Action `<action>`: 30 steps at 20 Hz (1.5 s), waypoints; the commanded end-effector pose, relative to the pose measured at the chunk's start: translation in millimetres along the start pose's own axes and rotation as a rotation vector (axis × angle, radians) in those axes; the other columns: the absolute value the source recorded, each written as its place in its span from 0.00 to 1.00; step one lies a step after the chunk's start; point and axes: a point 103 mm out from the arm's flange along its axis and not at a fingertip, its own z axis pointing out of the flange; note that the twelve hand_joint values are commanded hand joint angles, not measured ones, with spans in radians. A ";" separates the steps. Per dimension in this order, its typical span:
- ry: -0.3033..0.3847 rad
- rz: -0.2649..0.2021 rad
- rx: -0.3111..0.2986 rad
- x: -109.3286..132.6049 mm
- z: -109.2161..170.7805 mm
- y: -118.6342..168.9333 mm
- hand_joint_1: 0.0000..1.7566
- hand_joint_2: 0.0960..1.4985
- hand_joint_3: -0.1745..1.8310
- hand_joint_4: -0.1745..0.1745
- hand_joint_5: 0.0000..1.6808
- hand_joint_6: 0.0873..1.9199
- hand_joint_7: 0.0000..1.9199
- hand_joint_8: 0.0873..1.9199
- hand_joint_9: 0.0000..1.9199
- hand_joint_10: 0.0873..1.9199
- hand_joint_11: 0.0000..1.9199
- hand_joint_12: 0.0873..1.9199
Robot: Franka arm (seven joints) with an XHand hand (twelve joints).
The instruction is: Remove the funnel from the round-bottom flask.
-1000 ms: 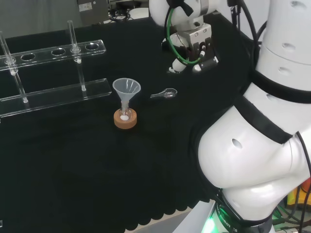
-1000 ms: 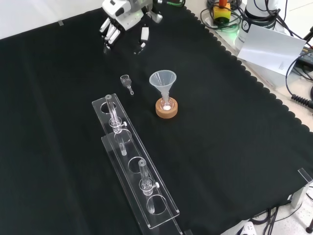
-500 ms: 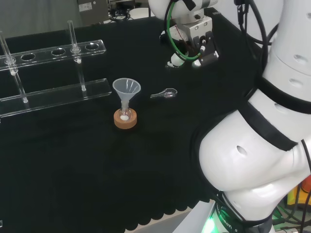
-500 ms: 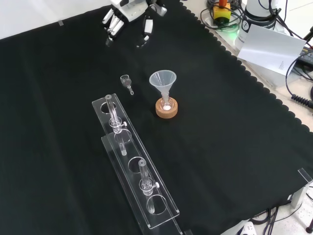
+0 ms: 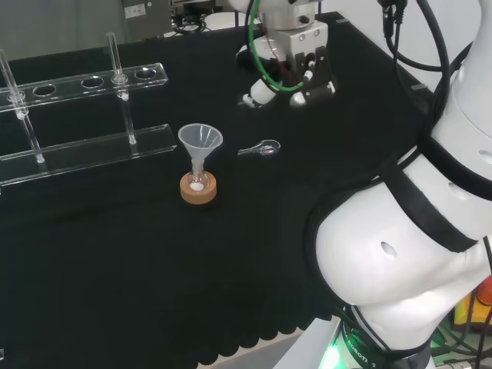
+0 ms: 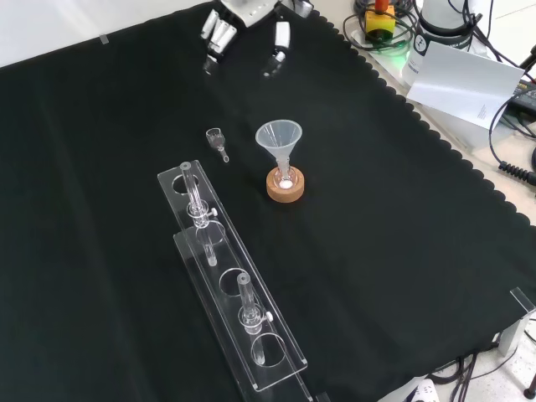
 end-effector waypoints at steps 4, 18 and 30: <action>0.022 -0.113 0.104 50.7 11.5 6.1 0.33 0.41 0.28 0.35 0.17 0.00 0.13 0.33 0.23 0.30 0.27 0.68; -0.020 -0.170 0.169 72.0 35.2 22.2 0.28 0.42 0.20 0.38 0.11 0.00 0.01 0.34 0.06 0.41 0.19 0.73; -0.016 -0.204 0.227 83.8 58.0 31.9 0.26 0.43 0.18 0.38 0.07 0.00 0.00 0.09 0.00 0.38 0.15 0.75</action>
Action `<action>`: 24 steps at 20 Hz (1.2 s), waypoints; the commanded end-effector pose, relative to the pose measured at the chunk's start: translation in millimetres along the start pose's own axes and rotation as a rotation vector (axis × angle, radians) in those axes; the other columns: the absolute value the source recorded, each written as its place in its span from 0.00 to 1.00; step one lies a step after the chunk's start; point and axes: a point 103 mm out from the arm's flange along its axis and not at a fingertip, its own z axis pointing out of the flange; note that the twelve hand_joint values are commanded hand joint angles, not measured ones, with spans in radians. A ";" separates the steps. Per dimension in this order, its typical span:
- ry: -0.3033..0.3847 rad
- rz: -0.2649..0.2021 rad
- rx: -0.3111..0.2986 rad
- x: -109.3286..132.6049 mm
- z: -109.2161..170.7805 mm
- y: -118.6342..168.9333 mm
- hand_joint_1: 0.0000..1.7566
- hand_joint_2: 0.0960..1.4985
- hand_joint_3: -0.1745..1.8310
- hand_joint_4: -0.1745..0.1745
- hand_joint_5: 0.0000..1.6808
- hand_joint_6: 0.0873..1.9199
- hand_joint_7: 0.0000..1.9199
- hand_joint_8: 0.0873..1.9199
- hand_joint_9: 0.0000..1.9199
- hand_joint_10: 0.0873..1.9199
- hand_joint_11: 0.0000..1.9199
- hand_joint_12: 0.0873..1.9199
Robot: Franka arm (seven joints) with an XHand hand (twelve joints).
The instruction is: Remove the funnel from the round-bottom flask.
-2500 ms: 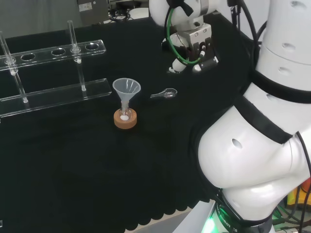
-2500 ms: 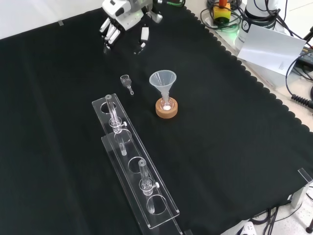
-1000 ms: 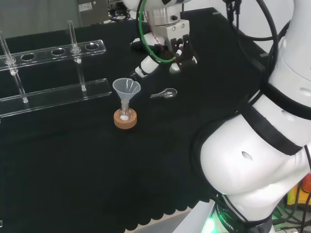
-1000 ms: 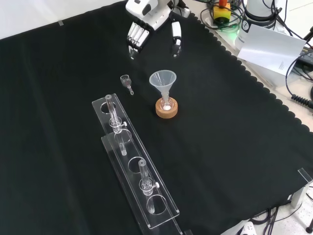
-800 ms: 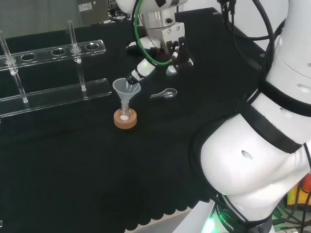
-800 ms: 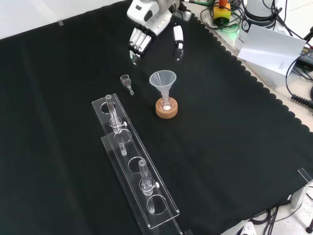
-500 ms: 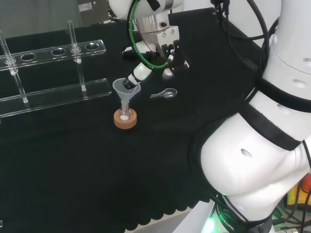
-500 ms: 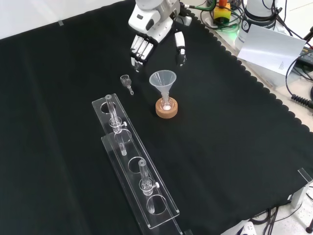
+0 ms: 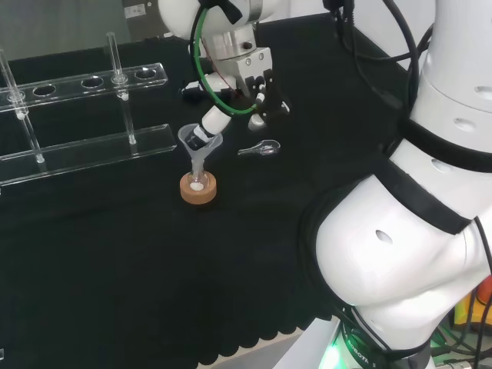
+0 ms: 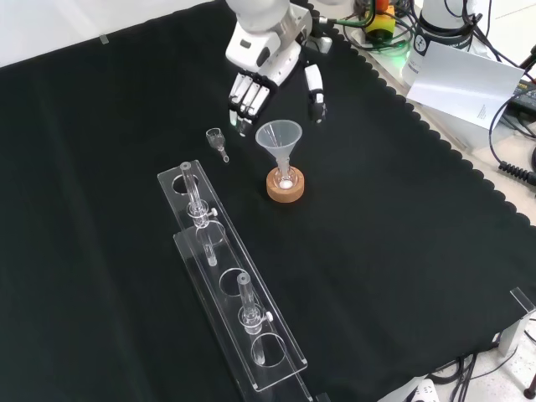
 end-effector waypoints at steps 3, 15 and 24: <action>-0.002 -0.006 0.045 -1.2 19.6 12.4 0.26 0.43 0.17 0.38 0.06 0.00 0.00 0.05 0.00 0.37 0.14 0.75; -0.036 0.010 0.034 -6.7 27.3 16.1 0.27 0.45 0.14 0.38 0.06 0.00 0.00 0.00 0.00 0.25 0.09 0.77; -0.043 0.011 0.035 -6.4 36.7 21.9 0.27 0.46 0.14 0.38 0.05 0.00 0.00 0.00 0.00 0.20 0.04 0.78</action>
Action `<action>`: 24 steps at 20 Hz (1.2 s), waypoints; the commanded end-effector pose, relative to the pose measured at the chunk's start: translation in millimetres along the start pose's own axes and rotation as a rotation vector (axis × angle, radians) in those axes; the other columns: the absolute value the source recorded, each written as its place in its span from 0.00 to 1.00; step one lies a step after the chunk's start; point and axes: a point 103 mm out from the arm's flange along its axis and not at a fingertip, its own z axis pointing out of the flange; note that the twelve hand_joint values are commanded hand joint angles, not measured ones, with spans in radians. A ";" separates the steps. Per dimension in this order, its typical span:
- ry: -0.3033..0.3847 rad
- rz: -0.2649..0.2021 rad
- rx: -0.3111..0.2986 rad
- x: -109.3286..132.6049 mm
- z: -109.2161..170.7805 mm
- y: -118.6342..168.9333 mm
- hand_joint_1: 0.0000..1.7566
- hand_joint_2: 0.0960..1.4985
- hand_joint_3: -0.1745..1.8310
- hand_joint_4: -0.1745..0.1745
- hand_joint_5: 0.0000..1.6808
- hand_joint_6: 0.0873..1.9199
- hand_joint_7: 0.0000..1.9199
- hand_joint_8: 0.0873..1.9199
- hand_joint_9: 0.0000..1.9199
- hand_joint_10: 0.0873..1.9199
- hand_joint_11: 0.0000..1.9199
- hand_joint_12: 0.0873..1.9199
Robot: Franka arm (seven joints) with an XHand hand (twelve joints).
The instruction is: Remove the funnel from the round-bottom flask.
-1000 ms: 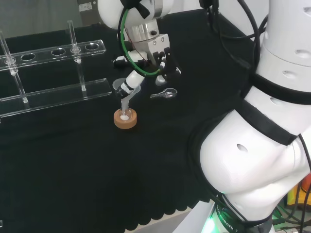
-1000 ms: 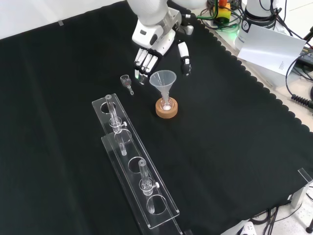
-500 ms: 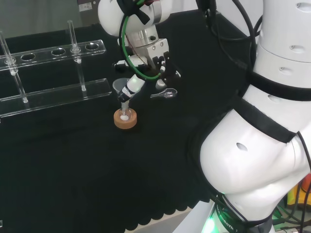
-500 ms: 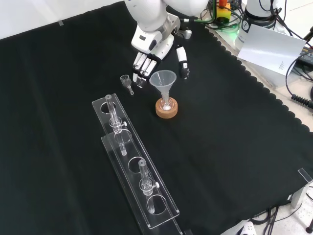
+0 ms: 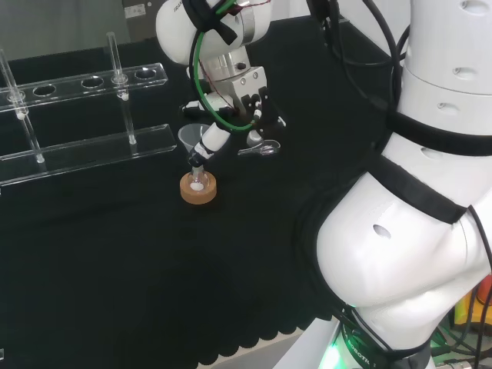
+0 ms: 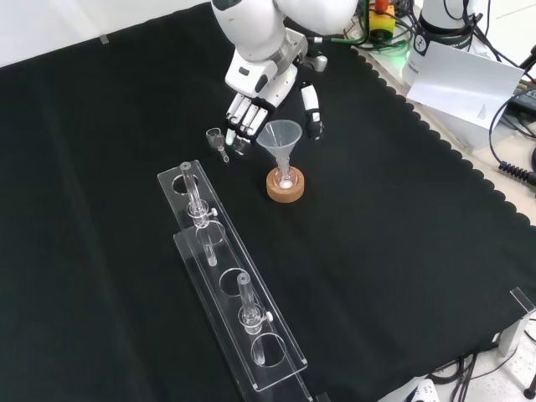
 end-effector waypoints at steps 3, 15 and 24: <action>-0.011 0.002 -0.011 -0.2 4.3 3.9 0.27 0.46 0.13 0.38 0.05 0.00 0.00 0.00 0.00 0.21 0.04 0.78; -0.072 0.004 -0.018 6.2 11.4 16.9 0.36 0.49 0.13 0.32 0.11 0.00 0.03 0.32 0.22 0.34 0.12 0.74; -0.213 -0.010 -0.139 18.9 -13.2 15.1 0.46 0.46 0.24 0.38 0.37 0.12 0.39 0.32 0.55 0.24 0.29 0.64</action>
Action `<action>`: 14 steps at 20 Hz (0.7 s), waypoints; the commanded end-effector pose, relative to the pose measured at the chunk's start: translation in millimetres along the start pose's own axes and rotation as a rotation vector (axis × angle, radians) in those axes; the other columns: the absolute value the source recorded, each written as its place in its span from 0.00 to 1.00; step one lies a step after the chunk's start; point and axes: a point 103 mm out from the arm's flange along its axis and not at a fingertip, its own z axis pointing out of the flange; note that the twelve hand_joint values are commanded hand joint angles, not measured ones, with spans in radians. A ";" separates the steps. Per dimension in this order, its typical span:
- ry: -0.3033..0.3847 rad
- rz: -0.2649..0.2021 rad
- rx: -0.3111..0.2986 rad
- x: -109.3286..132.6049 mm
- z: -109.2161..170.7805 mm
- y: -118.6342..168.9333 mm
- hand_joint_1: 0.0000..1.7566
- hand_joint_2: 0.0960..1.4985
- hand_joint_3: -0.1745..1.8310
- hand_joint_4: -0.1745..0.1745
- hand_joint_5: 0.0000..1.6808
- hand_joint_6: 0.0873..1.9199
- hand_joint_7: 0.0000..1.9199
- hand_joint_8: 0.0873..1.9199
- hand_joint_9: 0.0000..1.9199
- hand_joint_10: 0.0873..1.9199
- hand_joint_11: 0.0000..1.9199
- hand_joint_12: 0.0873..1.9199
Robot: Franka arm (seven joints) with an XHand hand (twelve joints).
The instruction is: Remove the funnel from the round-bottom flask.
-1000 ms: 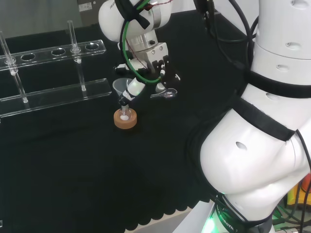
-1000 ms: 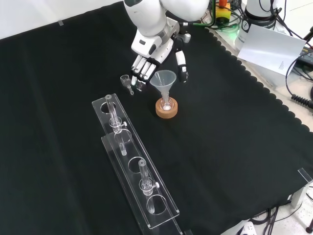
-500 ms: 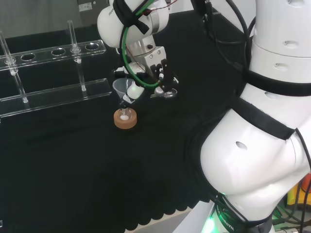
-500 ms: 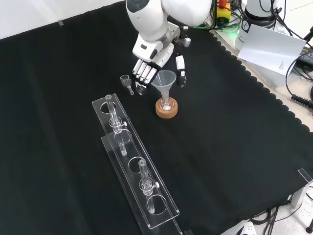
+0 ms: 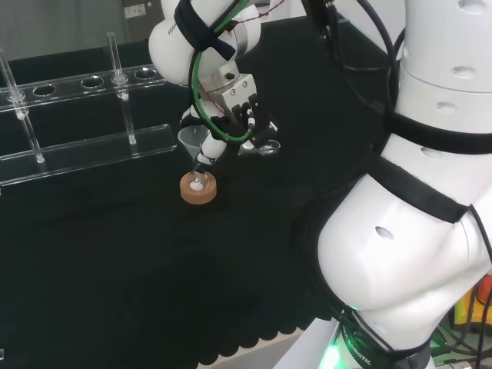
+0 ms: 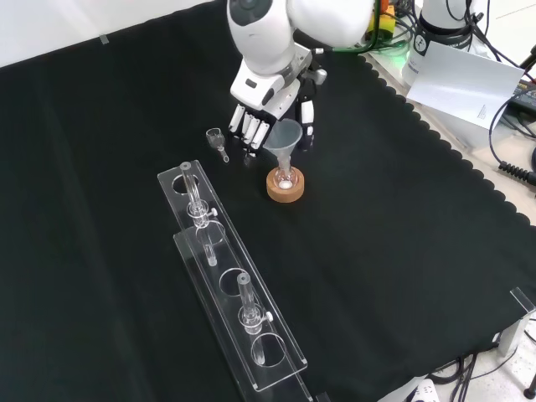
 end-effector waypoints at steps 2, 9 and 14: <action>-0.118 -0.018 -0.077 11.3 -28.9 -1.1 0.47 0.44 0.29 0.38 0.36 0.22 0.42 0.33 0.59 0.23 0.33 0.62; -0.190 -0.018 -0.111 18.6 -54.7 -5.6 0.49 0.41 0.33 0.38 0.37 0.33 0.45 0.34 0.63 0.22 0.38 0.58; -0.222 -0.010 -0.156 21.4 -73.0 -11.7 0.49 0.41 0.34 0.38 0.37 0.34 0.45 0.35 0.63 0.22 0.39 0.57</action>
